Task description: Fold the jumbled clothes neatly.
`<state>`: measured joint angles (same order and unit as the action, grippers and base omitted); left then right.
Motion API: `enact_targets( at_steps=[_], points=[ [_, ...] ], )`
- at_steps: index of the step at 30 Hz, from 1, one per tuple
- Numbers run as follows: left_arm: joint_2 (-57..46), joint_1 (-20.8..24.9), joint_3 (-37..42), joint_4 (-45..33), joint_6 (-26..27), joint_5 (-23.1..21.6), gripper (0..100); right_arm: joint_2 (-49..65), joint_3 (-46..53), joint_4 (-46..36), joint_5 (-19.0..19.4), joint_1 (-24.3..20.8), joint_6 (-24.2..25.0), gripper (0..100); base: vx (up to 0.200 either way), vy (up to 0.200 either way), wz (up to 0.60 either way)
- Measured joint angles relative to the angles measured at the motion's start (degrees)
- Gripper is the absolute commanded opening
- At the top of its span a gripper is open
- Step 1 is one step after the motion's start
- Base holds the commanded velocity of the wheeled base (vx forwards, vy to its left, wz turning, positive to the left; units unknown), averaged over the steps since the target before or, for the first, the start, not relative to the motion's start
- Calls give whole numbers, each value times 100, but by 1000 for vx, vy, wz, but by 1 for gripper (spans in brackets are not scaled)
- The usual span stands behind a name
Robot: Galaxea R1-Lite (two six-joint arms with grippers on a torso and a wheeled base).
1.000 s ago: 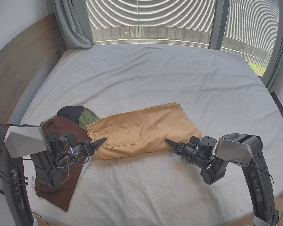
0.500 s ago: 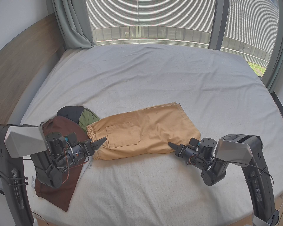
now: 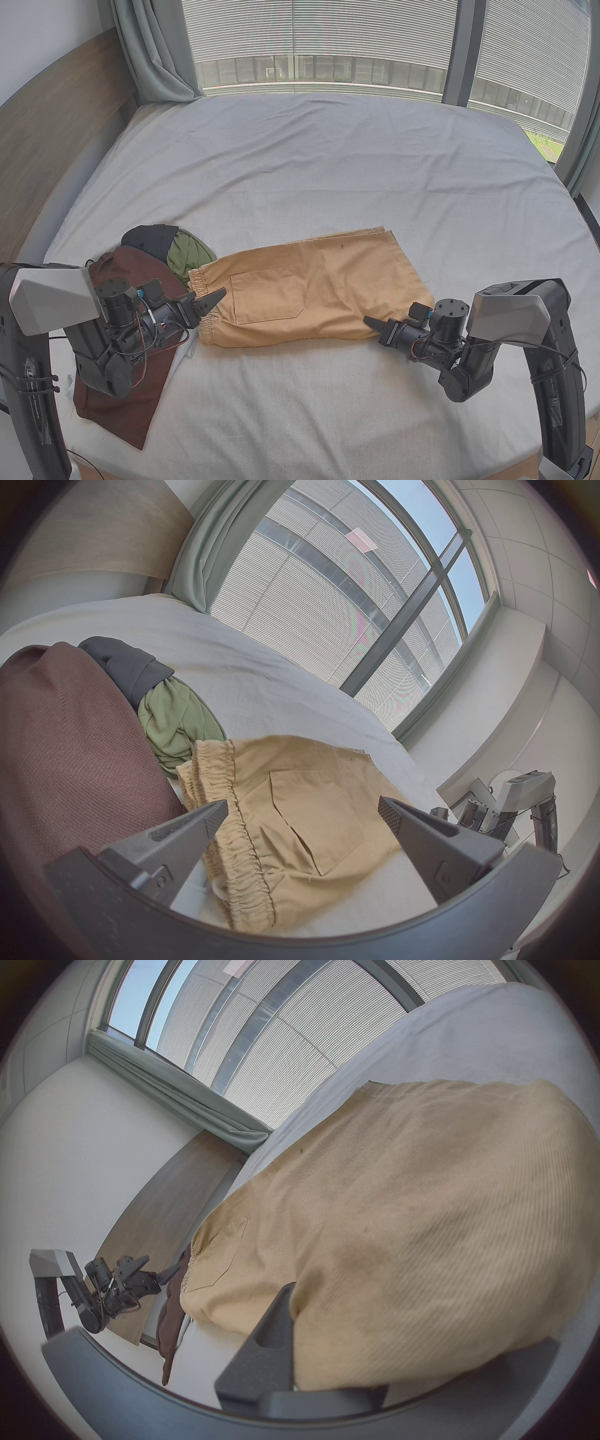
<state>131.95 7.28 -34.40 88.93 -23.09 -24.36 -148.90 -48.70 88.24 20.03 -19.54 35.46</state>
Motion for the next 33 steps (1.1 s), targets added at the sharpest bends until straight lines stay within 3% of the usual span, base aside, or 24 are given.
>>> enact_targets(
  at_steps=[10,23,33],
  points=[
    [-28,-127,17,-6,2,-374,100,402,962,11,17,15,-475,0,0,0,0],
    [-78,-207,141,-9,10,-510,100,1028,2330,11,28,-5,-1007,0,0,0,0],
    [-133,-130,224,-9,5,-541,100,1362,3399,9,-96,15,-1704,0,0,0,0]
  ],
)
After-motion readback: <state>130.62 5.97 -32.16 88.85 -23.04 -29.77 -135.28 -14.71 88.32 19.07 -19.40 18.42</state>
